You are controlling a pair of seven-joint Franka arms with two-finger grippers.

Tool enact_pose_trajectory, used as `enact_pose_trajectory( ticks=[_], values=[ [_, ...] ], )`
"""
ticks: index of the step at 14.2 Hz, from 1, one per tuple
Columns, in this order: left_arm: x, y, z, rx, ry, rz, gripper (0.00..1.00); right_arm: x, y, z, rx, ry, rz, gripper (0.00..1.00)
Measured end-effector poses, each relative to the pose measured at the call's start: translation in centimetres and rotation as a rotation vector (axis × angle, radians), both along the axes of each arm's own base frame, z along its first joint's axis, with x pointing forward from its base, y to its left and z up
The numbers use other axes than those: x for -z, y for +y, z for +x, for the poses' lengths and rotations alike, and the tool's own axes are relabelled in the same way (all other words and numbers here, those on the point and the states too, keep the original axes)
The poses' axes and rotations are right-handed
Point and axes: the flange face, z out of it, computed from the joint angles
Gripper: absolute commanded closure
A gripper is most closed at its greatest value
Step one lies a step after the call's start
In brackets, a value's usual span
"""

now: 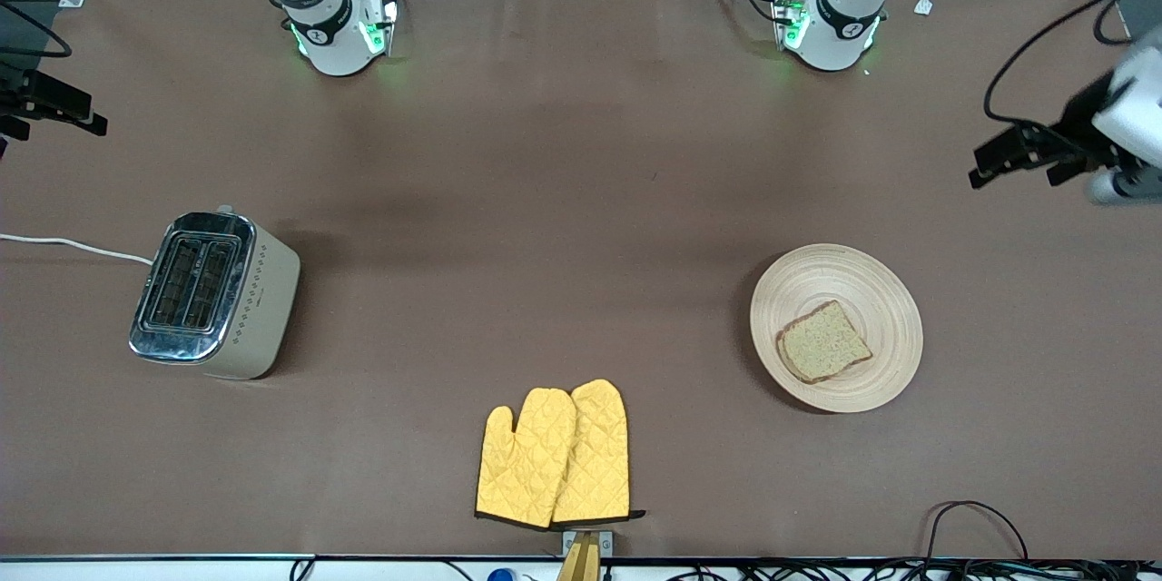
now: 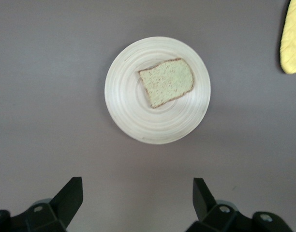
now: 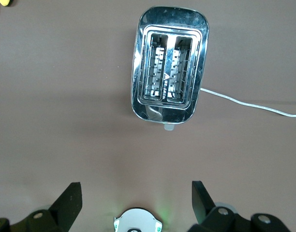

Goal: Move plate and put bread in toaster
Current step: 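Reach the left gripper down to the wooden plate's rim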

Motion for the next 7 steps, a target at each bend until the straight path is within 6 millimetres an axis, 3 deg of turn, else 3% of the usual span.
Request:
enact_pose_trajectory(
  ticks=[3, 7],
  values=[
    [6.0, 7.4, 3.4, -0.027, -0.006, -0.109, 0.00, 0.0, 0.0, 0.0, -0.001, 0.000, 0.001, 0.00],
    [14.9, 12.2, 6.5, -0.032, -0.013, -0.296, 0.00, 0.0, 0.1, 0.0, -0.002, 0.000, 0.001, 0.00]
  ],
)
